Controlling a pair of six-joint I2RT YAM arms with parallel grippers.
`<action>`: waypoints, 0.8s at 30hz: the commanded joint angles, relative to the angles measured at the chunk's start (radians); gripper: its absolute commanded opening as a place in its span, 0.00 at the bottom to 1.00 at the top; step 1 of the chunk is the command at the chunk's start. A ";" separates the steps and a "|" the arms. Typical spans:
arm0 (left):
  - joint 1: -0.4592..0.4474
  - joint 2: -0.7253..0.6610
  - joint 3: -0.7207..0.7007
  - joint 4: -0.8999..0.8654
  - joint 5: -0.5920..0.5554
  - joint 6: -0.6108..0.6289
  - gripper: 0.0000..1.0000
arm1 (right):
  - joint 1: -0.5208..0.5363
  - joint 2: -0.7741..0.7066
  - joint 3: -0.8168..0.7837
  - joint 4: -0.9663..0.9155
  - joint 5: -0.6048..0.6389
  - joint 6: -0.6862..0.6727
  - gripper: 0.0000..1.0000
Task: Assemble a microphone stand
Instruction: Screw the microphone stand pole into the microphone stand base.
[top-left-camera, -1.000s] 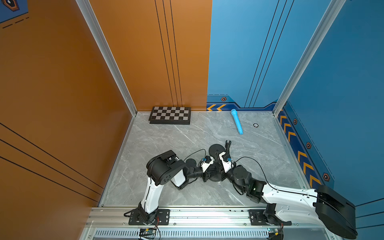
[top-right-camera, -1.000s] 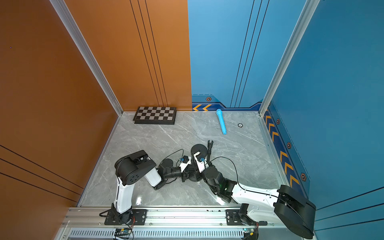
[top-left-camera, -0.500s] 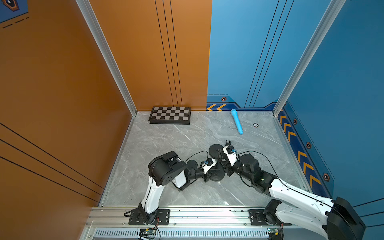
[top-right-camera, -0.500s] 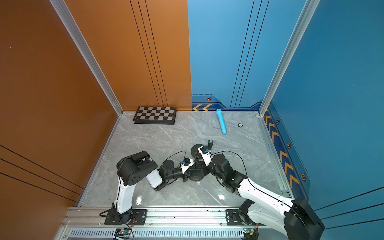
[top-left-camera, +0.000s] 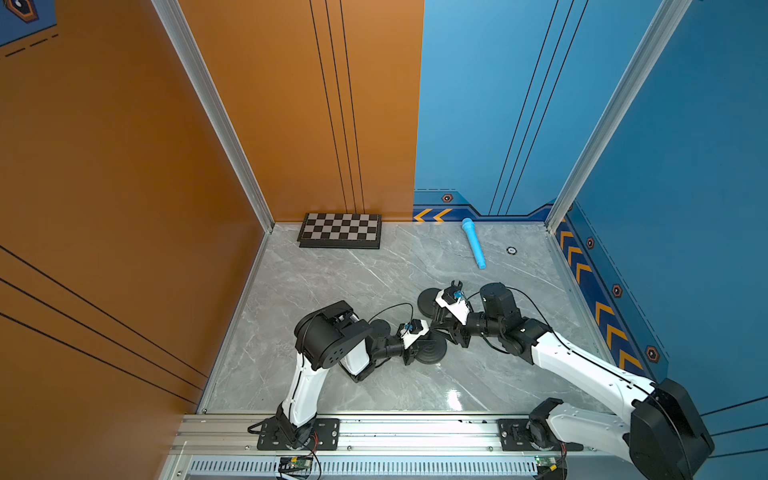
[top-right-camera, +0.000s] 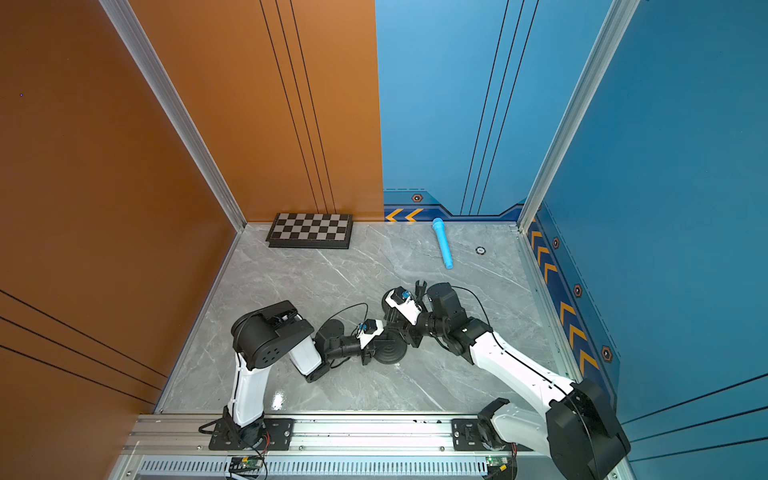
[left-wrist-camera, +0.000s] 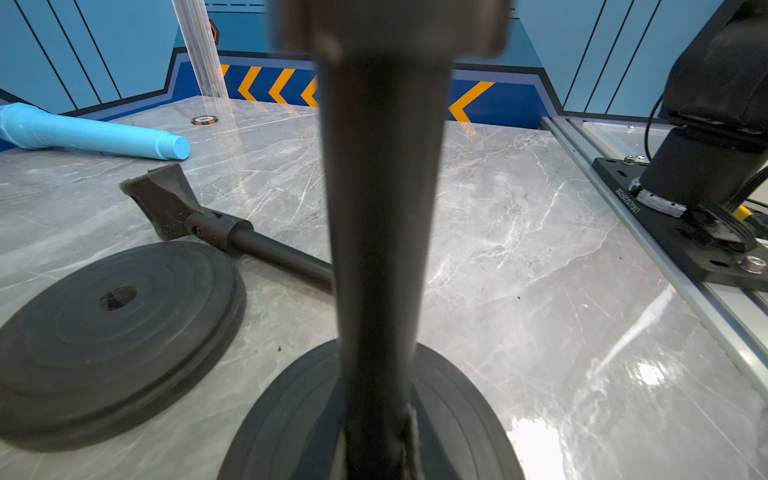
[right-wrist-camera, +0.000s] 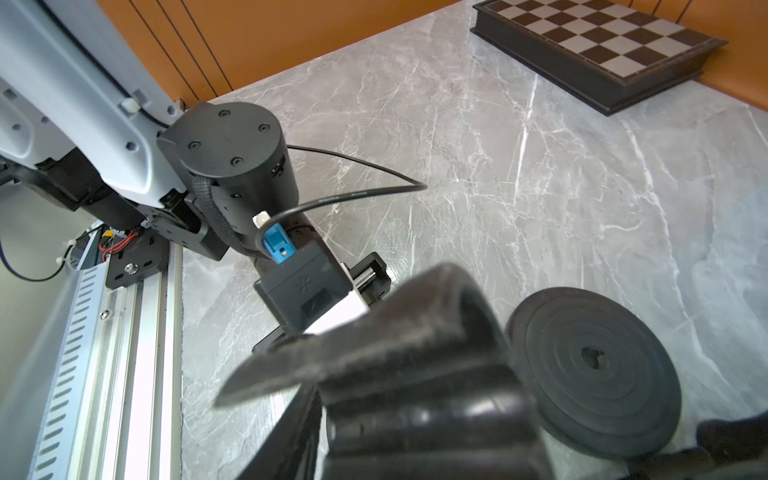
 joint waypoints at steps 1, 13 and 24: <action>0.007 0.021 -0.023 -0.070 0.044 0.033 0.00 | 0.036 0.002 0.031 0.029 0.046 0.003 0.26; 0.004 -0.122 -0.027 -0.071 -0.064 -0.113 0.27 | 0.443 -0.013 -0.130 0.178 1.082 0.450 0.00; -0.020 -0.115 0.024 -0.070 -0.047 -0.078 0.13 | 0.486 0.092 -0.117 0.236 1.037 0.548 0.00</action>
